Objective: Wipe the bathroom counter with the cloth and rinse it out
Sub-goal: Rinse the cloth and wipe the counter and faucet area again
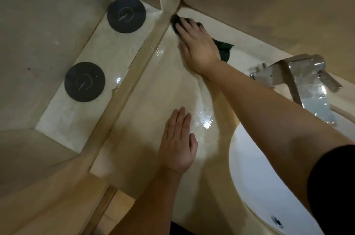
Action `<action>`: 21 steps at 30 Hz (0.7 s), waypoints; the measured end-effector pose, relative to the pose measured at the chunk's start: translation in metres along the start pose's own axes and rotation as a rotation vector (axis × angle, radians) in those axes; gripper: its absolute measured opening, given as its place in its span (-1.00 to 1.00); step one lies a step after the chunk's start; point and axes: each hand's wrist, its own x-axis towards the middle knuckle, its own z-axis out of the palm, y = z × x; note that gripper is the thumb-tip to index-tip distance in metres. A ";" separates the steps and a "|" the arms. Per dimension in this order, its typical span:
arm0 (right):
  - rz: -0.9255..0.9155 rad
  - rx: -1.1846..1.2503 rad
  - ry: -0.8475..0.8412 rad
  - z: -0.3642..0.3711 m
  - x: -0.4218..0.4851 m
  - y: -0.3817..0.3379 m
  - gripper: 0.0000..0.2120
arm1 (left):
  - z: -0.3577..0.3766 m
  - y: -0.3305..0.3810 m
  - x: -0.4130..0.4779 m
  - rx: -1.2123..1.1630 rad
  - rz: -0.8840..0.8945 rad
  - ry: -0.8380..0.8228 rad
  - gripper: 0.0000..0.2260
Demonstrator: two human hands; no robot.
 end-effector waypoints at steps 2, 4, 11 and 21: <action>-0.075 0.024 -0.031 0.005 -0.009 -0.015 -0.52 | -0.003 0.000 0.001 -0.015 0.006 -0.019 -0.55; -0.097 0.068 -0.040 0.010 -0.022 -0.029 -0.52 | -0.007 0.001 0.002 -0.077 -0.006 0.010 -0.55; -0.158 0.106 -0.061 0.038 -0.062 -0.080 -0.52 | -0.046 -0.029 -0.028 -0.338 -0.134 0.327 -0.65; -0.500 0.112 -0.264 0.066 -0.158 -0.152 -0.53 | -0.060 -0.070 -0.098 -0.363 -0.499 0.366 -0.59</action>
